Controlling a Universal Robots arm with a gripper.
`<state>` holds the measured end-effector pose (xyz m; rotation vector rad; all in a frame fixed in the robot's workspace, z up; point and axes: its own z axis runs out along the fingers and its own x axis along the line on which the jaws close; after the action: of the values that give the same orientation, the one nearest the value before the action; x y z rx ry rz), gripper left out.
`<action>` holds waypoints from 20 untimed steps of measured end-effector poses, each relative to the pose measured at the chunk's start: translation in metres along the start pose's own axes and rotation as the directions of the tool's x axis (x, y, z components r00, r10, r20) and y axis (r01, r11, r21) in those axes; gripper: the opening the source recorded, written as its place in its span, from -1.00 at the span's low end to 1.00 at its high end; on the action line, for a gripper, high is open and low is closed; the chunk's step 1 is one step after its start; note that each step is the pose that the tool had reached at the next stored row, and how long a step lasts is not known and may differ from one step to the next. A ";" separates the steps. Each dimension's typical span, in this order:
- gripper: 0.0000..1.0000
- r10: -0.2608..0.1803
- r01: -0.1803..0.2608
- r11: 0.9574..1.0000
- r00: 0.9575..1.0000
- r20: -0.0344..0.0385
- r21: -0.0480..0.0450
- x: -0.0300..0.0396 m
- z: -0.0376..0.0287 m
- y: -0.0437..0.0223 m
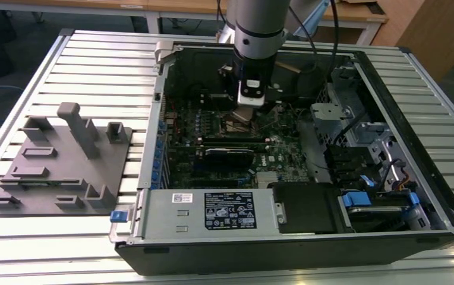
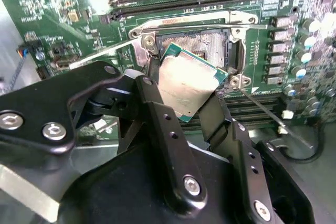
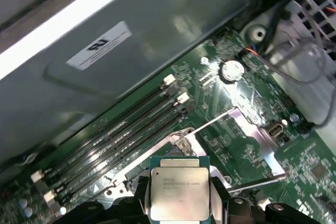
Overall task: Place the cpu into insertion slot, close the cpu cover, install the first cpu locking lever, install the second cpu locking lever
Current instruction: 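Place the cpu into insertion slot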
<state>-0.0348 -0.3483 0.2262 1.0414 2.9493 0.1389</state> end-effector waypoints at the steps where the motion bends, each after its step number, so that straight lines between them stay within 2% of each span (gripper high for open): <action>1: 0.08 0.018 -0.018 1.000 1.000 0.002 0.000 0.0000 0.0002 0.0000; 4: 0.08 0.072 -0.072 0.997 0.997 0.006 -0.002 0.0000 0.0007 -0.0001; 6: 0.08 0.109 -0.109 0.994 0.994 0.009 -0.003 0.0000 0.0011 -0.0001; 8: 0.08 0.144 -0.144 0.990 0.989 0.012 -0.004 0.0000 0.0017 -0.0001; 11: 0.08 0.197 -0.197 0.980 0.980 0.017 -0.006 -0.0001 0.0025 -0.0002; 14: 0.08 0.251 -0.251 0.968 0.968 0.021 -0.008 -0.0001 0.0033 -0.0003; 16: 0.08 0.285 -0.285 0.958 0.958 0.024 -0.009 -0.0001 0.0038 -0.0004; 20: 0.08 0.355 -0.355 0.935 0.934 0.030 -0.013 -0.0001 0.0050 -0.0005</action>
<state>-0.0348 -0.3483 0.2212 1.5503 2.6984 0.1331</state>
